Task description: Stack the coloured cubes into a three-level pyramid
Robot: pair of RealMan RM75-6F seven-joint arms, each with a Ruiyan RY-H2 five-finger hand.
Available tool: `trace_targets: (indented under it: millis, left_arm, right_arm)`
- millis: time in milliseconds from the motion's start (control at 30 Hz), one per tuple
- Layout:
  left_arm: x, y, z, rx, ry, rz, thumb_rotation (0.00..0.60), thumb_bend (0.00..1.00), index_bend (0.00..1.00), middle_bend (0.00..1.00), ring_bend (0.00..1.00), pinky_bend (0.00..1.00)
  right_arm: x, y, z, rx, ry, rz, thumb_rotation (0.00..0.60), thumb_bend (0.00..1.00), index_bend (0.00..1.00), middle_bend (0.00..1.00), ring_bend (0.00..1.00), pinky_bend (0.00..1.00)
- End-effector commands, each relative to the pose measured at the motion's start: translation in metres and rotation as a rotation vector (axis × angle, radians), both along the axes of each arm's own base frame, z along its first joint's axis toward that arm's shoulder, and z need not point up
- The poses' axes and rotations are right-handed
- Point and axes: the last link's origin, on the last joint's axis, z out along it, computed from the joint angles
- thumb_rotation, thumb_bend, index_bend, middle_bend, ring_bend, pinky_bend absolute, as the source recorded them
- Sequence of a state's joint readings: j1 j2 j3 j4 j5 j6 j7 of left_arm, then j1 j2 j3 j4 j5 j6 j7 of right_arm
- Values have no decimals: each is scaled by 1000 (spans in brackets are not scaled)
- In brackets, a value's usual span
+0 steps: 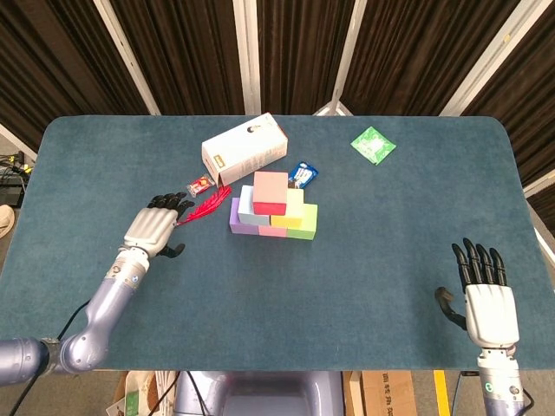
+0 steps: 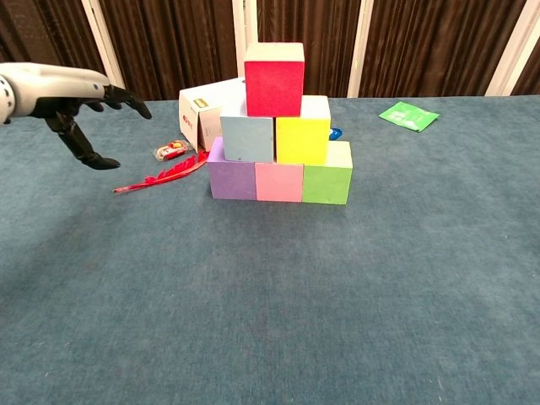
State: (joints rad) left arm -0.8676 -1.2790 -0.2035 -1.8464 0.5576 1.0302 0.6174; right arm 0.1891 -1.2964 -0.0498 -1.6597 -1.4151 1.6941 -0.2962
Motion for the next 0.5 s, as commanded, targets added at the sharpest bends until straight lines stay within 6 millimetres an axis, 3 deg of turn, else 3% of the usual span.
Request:
trace_targets:
  millis: [33, 500]
  left_arm:
    - [5, 2, -9, -8, -36, -3, 600, 406, 132, 3, 0, 0]
    - [22, 7, -39, 8, -128, -43, 600, 406, 128, 3, 0, 0]
  right_arm:
    - [-1, 0, 0, 2, 5, -6, 600, 263, 0, 26, 0, 0]
    - [-4, -4, -5, 20, -6, -40, 600, 263, 0, 22, 0, 0]
